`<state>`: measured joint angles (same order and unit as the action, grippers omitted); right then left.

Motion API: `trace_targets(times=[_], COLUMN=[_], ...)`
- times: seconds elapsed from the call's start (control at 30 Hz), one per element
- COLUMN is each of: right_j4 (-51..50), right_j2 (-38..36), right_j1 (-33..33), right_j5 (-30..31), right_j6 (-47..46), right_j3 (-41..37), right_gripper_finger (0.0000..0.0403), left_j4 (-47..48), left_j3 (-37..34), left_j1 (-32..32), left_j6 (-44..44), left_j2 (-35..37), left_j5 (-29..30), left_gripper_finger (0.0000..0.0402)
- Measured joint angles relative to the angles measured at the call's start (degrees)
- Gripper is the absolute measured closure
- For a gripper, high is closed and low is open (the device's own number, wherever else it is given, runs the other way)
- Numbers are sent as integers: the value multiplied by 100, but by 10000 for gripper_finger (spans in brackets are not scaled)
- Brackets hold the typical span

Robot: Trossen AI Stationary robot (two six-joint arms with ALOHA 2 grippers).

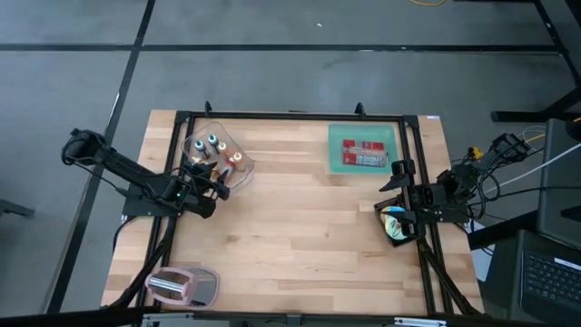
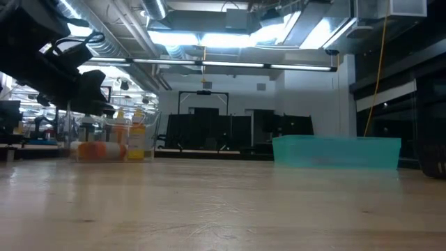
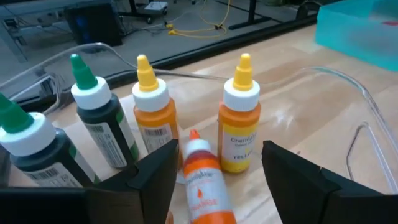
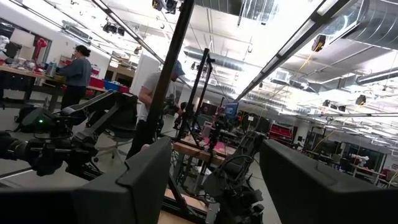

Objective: Pick & Place Food Item
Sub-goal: Return to Home Position

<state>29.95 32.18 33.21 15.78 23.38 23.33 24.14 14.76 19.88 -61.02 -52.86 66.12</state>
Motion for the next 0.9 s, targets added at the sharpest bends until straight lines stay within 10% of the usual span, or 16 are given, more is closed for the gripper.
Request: trace_targets(times=[0.3, 0.57, 0.73, 0.9], right_j4=[0, -1, -16, -439], right_j2=[-1, -2, -1, 117], right_j1=[0, 0, 0, -2], right_j5=[1, 8, 93, 1359], right_j6=[2, 99, 39, -176], right_j3=[0, 0, 0, 166], right_gripper_finger=[161, 161, 161, 161], left_j4=[-513, -5174, -8257, -7493], left_j3=[2, 9, 78, 919], left_j1=[0, 279, 397, 353], left_j6=[438, 4525, 6938, 7319], left_j2=[127, 211, 82, -605], left_j5=[86, -28, -2112, -3318], left_gripper_finger=[201, 200, 210, 227])
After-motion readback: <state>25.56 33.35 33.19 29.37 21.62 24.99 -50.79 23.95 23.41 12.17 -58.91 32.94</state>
